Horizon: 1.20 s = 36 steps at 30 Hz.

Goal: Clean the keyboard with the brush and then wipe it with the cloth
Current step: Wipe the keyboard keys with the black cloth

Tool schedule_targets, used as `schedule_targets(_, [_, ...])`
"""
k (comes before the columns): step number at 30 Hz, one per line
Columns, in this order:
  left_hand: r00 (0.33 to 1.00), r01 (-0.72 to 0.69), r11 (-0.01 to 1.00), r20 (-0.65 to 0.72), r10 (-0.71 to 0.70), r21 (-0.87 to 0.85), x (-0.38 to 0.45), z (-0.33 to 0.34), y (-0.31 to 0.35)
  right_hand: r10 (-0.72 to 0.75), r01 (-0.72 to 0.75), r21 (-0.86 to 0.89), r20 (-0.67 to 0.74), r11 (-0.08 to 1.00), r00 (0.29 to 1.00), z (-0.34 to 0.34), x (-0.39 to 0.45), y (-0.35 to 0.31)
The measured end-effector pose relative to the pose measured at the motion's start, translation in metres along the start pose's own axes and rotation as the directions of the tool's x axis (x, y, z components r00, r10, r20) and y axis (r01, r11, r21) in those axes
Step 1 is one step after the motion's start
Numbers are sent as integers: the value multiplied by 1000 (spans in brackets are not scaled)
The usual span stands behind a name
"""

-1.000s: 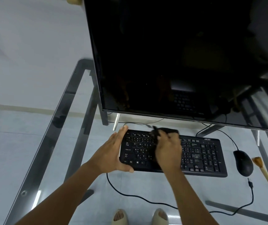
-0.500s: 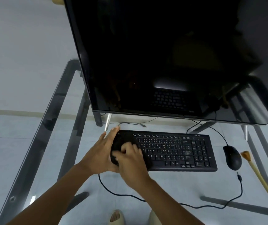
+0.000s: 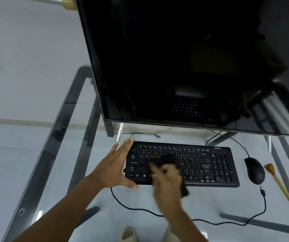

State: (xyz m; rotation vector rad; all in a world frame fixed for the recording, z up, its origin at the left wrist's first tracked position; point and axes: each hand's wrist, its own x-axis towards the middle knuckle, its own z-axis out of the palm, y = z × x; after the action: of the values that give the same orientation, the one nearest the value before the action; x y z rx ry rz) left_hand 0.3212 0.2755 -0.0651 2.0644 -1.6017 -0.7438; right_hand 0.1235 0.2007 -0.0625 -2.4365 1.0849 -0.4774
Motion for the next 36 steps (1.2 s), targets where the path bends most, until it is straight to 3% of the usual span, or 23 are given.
schedule_targets(2, [999,-43,998,-3,43,45,-3,-2,0,-249,249,28,211,968,945,13,-8,-26])
schedule_targets(4, [999,-54,997,12,53,56,-5,-3,0,-276,246,130,333,960,902,9,-3,-13])
schedule_targets(5, [999,-37,998,18,36,41,-6,-3,0,-267,247,102,341,964,901,-4,-1,2])
schedule_targets(7, [1000,-3,1000,29,3,4,-7,-3,-2,-158,125,117,335,985,929,-36,0,42])
schedule_targets(8, [1000,-1,1000,29,1,-3,-7,-3,-2,-96,80,68,273,994,957,-53,0,53])
schedule_targets(9, [1000,-5,1000,22,5,-3,-7,-3,-2,-14,18,-30,125,999,992,-59,1,65])
schedule_targets(10, [1000,-12,1000,15,12,1,-7,-3,-2,44,-44,-10,4,999,999,-61,2,71])
schedule_targets(12, [1000,-22,1000,11,22,10,-7,-2,-1,168,-167,31,-34,986,985,-39,-9,61])
schedule_targets(14, [999,-40,998,1,40,41,-7,-2,-1,71,-74,-20,-128,997,989,-3,-16,26])
schedule_targets(17, [996,-83,991,-13,85,109,-7,-2,-4,-220,220,17,80,975,972,23,-16,-22])
schedule_targets(18, [997,-78,991,-10,80,110,-7,-3,-5,-228,227,19,81,974,970,19,-10,-22])
schedule_targets(19, [998,-67,993,-6,68,99,-7,-2,-5,-150,149,24,95,989,984,10,1,-15])
schedule_targets(20, [998,-57,995,0,57,83,-7,-2,-5,-116,120,-108,44,987,992,-5,11,-2])
schedule_targets(22, [999,-49,997,17,48,51,-6,-1,-6,103,-125,-200,-114,972,988,-30,36,31])
schedule_targets(24, [999,-47,998,25,46,33,-6,-1,-7,355,-391,-71,-295,918,887,-34,48,57])
schedule_targets(25, [999,-42,999,27,41,32,-5,0,-7,354,-394,-69,-316,917,880,-31,51,50])
schedule_targets(29, [999,-36,999,9,36,25,-5,2,-5,81,-82,-56,-27,995,996,25,35,-31])
schedule_targets(31, [999,-40,999,3,40,19,-5,1,-5,-80,82,-22,85,996,993,24,38,-47])
schedule_targets(33, [1000,-26,1000,17,26,-2,-4,0,-4,-25,26,-16,64,1000,998,9,53,-20])
schedule_targets(35, [999,-26,999,21,27,-20,-5,0,-5,128,-134,-118,-57,984,990,-7,72,18])
schedule_targets(36, [1000,-27,999,16,27,-24,-5,0,-5,281,-287,-67,-89,956,956,-12,77,29])
